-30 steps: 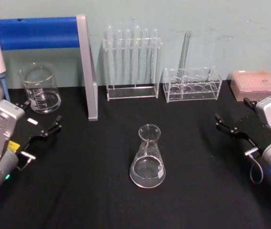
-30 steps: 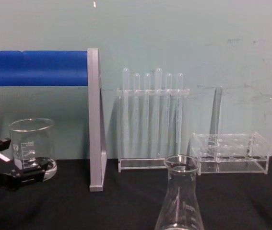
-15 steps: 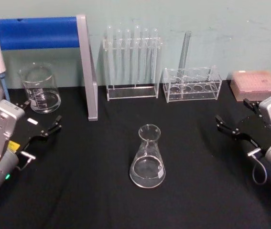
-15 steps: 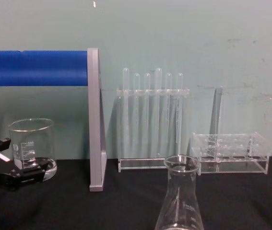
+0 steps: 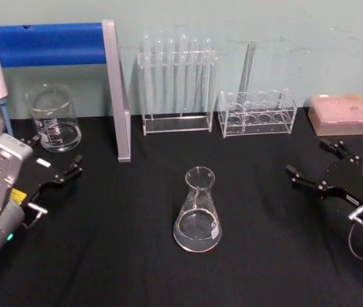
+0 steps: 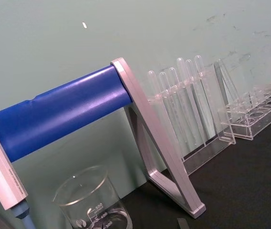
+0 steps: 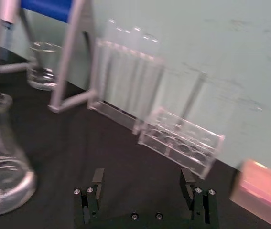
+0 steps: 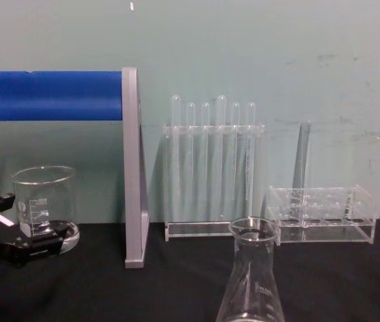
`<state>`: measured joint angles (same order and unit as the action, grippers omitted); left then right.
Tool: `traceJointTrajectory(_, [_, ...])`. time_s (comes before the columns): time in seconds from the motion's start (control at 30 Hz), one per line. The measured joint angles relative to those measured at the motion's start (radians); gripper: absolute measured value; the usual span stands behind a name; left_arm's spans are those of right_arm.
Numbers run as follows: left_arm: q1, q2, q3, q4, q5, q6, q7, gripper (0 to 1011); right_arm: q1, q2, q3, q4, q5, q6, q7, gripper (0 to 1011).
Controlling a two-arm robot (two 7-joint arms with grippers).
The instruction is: Grasp the erlenmeyer flask with one hand, shake it three times, then place it back.
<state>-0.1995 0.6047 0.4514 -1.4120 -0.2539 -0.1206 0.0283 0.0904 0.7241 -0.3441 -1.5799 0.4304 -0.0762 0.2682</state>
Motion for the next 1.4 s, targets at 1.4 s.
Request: traceJointTrajectory(1.4, [0.000,0.000,0.000,0.000,0.000,0.000,0.000,1001,0.125,-0.077,-0.130,0.047,0.132,0.073,0.456,1003])
